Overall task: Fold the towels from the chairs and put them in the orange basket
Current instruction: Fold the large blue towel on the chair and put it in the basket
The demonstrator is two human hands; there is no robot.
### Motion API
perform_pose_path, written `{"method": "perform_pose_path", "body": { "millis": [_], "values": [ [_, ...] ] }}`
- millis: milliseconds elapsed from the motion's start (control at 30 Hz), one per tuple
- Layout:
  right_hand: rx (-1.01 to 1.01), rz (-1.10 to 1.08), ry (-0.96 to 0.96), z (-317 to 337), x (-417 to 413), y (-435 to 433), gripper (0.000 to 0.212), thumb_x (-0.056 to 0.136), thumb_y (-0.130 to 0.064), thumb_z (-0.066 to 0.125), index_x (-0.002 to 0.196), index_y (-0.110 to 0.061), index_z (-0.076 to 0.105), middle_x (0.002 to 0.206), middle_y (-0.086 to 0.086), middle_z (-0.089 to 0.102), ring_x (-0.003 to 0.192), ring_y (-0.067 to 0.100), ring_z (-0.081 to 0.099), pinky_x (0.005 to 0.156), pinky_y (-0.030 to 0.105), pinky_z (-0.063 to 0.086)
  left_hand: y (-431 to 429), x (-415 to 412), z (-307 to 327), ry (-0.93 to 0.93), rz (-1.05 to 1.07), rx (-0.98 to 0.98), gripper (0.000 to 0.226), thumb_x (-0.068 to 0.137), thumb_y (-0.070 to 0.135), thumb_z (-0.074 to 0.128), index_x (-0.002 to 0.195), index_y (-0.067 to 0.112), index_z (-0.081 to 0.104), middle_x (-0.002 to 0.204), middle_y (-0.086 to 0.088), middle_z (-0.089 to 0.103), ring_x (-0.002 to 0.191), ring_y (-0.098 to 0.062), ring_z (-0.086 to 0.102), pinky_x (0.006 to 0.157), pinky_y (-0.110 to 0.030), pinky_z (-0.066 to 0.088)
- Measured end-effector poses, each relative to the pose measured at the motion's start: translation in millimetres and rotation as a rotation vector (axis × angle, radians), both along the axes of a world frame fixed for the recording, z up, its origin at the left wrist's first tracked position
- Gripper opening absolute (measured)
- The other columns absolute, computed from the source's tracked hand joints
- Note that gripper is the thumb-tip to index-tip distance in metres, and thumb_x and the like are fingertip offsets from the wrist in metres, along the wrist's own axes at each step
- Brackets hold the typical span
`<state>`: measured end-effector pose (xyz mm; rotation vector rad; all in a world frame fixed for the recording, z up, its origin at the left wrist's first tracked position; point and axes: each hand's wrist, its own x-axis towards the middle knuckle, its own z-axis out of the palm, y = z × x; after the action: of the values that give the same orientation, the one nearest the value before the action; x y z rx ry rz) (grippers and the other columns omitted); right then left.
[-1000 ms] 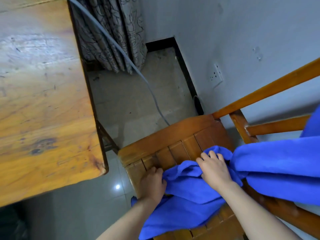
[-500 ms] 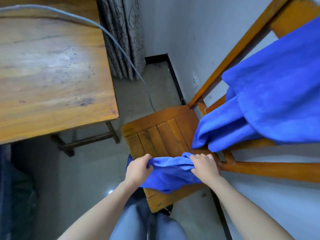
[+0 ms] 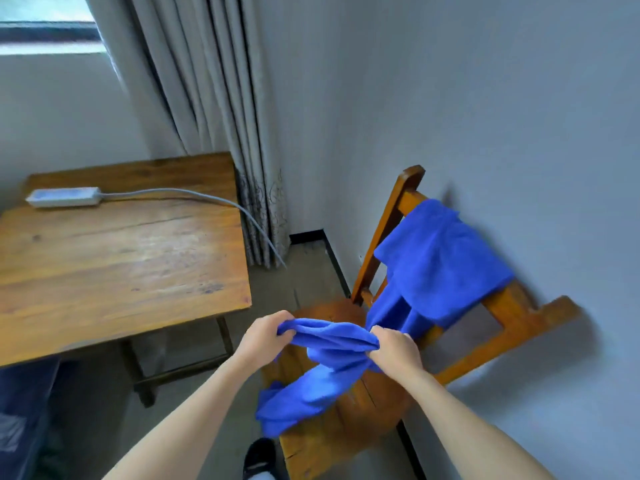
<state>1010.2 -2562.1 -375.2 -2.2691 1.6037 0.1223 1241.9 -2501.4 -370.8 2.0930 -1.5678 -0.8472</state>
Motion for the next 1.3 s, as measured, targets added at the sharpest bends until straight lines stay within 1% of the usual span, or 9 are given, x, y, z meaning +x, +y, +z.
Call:
{"method": "perform_pose_path", "body": {
  "millis": [200,333,467,700,867,933,1067,1200,1300],
  "values": [
    [-0.048,-0.050,-0.081,56.6,1.1,-8.3,0.030,0.091,-0.025,0.043,0.064,-0.021,0.030,0.096,0.010,0.064,0.098,0.035,0.056,0.071,0.031,0.030,-10.8,4.0,59.8,0.001,-0.046,-0.124,0.019,0.090,0.012,0.055,0.108,0.013,0.061,0.086,0.001,0.059,0.079,-0.017,0.054,0.068,-0.025,0.039],
    [-0.027,-0.119,-0.238,90.8,6.3,-22.4,0.031,0.083,-0.022,0.050,0.060,-0.020,0.029,0.066,0.000,0.046,0.073,0.026,0.048,0.052,0.031,0.027,-25.3,11.4,109.9,0.054,-0.062,-0.263,0.015,0.091,0.010,0.053,0.099,0.018,0.062,0.085,0.003,0.062,0.080,-0.015,0.057,0.063,-0.020,0.043],
    [-0.099,-0.125,-0.427,134.9,15.1,-43.1,0.035,0.081,-0.020,0.058,0.059,-0.017,0.031,0.058,-0.002,0.040,0.060,0.016,0.037,0.054,0.030,0.025,-38.0,23.7,170.4,0.074,-0.091,-0.417,0.015,0.090,0.009,0.054,0.099,0.014,0.064,0.085,0.003,0.062,0.080,-0.013,0.056,0.069,-0.024,0.045],
    [-0.053,0.032,-0.557,199.9,33.9,-63.7,0.032,0.081,-0.016,0.068,0.062,-0.017,0.042,0.062,-0.003,0.045,0.062,0.012,0.040,0.058,0.023,0.030,-55.2,46.7,252.7,0.070,-0.103,-0.612,0.013,0.089,0.008,0.055,0.096,0.011,0.065,0.086,-0.003,0.065,0.080,-0.019,0.059,0.073,-0.034,0.048],
    [-0.100,0.019,-0.522,215.7,30.0,-78.7,0.017,0.078,-0.007,0.063,0.069,-0.006,0.048,0.069,0.007,0.050,0.069,0.019,0.045,0.061,0.030,0.033,-66.7,63.6,277.7,0.023,-0.096,-0.695,0.015,0.088,0.008,0.054,0.098,0.008,0.066,0.089,-0.004,0.065,0.083,-0.020,0.058,0.077,-0.033,0.046],
    [-0.124,-0.024,-0.546,221.6,27.4,-82.2,0.018,0.074,-0.008,0.063,0.066,0.000,0.048,0.065,0.006,0.046,0.065,0.018,0.042,0.058,0.030,0.030,-69.5,70.6,279.0,0.001,-0.091,-0.710,0.014,0.088,0.008,0.055,0.098,0.008,0.065,0.088,-0.005,0.065,0.083,-0.021,0.058,0.075,-0.032,0.045],
    [-0.223,-0.170,-0.521,229.3,22.4,-90.8,0.029,0.076,0.004,0.056,0.057,-0.016,0.045,0.063,-0.001,0.048,0.065,0.016,0.044,0.053,0.022,0.030,-71.2,90.1,267.3,-0.084,-0.072,-0.663,0.012,0.086,0.013,0.060,0.097,0.010,0.064,0.085,-0.005,0.065,0.080,-0.022,0.059,0.069,-0.029,0.044],
    [-0.355,-0.271,-0.546,235.2,27.0,-104.0,0.014,0.078,0.002,0.056,0.080,-0.010,0.063,0.082,0.004,0.061,0.084,0.024,0.057,0.068,0.025,0.040,-68.1,111.5,252.1,-0.380,-0.243,-0.499,0.018,0.082,0.016,0.063,0.099,0.015,0.059,0.089,-0.002,0.065,0.084,-0.023,0.059,0.070,-0.034,0.047],
    [-0.435,-0.316,-0.578,237.8,40.4,-113.3,0.018,0.081,-0.001,0.054,0.092,-0.006,0.066,0.093,0.007,0.066,0.090,0.025,0.059,0.077,0.033,0.047,-64.9,126.2,243.0,-0.388,-0.262,-0.382,0.023,0.078,0.007,0.059,0.095,0.019,0.048,0.080,0.001,0.057,0.073,-0.020,0.052,0.060,-0.031,0.040]
  ]
}}
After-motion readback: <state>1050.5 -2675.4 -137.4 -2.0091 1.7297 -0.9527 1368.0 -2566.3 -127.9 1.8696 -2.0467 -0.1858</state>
